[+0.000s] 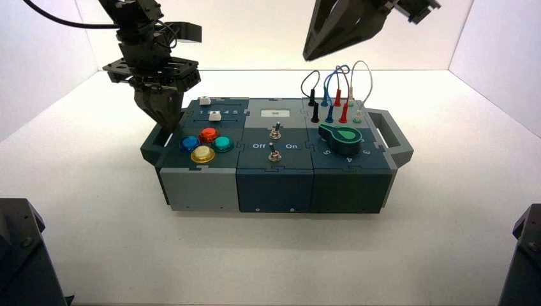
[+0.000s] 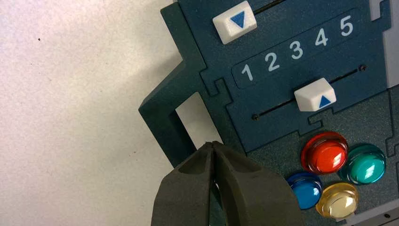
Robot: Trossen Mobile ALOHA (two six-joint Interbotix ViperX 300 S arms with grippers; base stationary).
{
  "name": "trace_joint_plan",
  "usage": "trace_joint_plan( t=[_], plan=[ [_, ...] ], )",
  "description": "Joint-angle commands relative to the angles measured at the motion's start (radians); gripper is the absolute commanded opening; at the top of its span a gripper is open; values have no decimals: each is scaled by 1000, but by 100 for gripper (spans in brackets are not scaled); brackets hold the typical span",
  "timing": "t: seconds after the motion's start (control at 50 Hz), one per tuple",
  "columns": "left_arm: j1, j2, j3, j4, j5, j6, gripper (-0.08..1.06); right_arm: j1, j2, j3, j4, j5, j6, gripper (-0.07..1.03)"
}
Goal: Flip the bottom switch on with the right gripper.
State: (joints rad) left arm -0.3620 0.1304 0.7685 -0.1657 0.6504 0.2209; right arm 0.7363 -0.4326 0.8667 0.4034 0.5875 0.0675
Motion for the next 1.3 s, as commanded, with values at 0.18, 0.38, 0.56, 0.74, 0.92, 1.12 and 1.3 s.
trace_joint_plan(
  t=[0.18, 0.38, 0.56, 0.74, 0.92, 1.12, 1.3],
  plan=[
    [-3, 75, -5, 0, -8, 8, -3, 6, 32, -57, 6, -3, 3, -2],
    [-3, 77, -3, 2, -3, 8, -3, 6, 32, -72, 6, -5, 3, -2],
    [-3, 77, -3, 0, -2, 8, -3, 6, 32, -67, 6, -5, 6, -2],
    [-3, 77, -2, 0, -2, 9, -3, 6, 34, -64, 6, -9, 8, -2],
    [-3, 78, -3, 0, -2, 8, -3, 6, 58, -60, 6, -25, 8, -2],
    [-5, 78, 0, 0, -2, 9, -3, 6, 87, -60, 6, -34, 6, -2],
    [-5, 78, -2, -2, 0, 8, -3, 6, 97, -60, 6, -46, 5, -2]
  ],
)
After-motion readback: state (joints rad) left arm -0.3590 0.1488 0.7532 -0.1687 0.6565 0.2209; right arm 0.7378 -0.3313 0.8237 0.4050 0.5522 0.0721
